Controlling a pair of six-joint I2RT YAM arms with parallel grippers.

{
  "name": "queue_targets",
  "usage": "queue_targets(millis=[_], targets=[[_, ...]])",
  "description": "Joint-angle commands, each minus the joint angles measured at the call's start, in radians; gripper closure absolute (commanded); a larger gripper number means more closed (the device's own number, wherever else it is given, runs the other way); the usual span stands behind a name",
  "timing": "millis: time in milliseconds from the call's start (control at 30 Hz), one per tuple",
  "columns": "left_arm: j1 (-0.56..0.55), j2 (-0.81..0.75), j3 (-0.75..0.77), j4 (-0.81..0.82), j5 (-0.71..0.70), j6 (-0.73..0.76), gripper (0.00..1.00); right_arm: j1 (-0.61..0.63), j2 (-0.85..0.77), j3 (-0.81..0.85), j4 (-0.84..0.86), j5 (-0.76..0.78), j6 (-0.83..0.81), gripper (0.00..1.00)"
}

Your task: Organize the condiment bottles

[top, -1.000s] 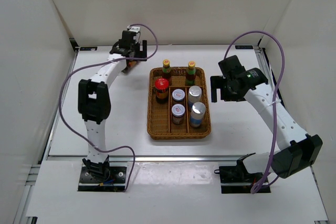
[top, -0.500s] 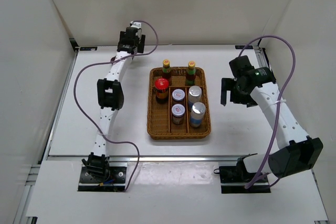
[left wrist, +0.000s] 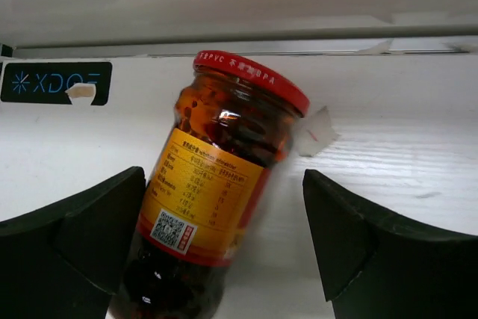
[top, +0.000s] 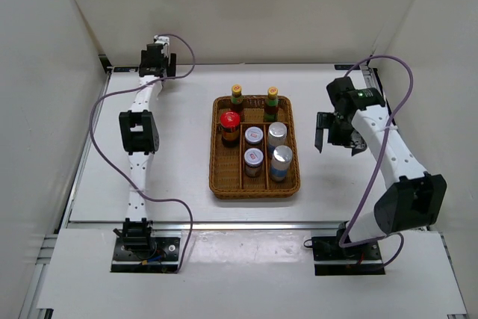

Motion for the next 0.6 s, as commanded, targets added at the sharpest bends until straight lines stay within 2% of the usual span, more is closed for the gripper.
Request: queue_targets(millis=[0,133,167,233,267,333,367,467,567], targets=[[0.026,-0.069,-0.094,0.004,0.162,-0.022,0.07,-0.027,0.030,0.096,-0.012,-0.022,0.003,0.01],[0.035,-0.128,-0.231,0.004,0.230,-0.036,0.21,-0.048,0.052,0.125,-0.012,-0.042,0.003,0.01],[0.035,-0.143,-0.278,-0.008,0.230,-0.071,0.21,-0.048,0.052,0.134,-0.012,-0.042,0.003,0.01],[0.044,-0.155,-0.312,-0.033,0.230,-0.119,0.28,-0.061,0.063,0.135,-0.012,-0.063,0.003,0.01],[0.053,-0.171,-0.338,-0.033,0.293,-0.131,0.43,-0.061,0.073,0.148,-0.012,-0.063,0.003,0.01],[0.053,-0.192,-0.358,-0.033,0.310,-0.131,0.57,-0.061,0.073,0.162,-0.012,-0.063,-0.008,0.01],[0.053,-0.218,-0.380,-0.033,0.324,-0.131,0.70,-0.061,0.084,0.176,-0.012,-0.063,-0.008,0.01],[0.053,-0.270,-0.447,-0.033,0.324,-0.172,0.89,-0.061,0.084,0.197,0.000,-0.063,-0.008,0.01],[0.053,-0.361,-0.530,-0.033,0.357,-0.200,0.89,-0.061,0.093,0.207,0.026,-0.054,-0.017,0.01]])
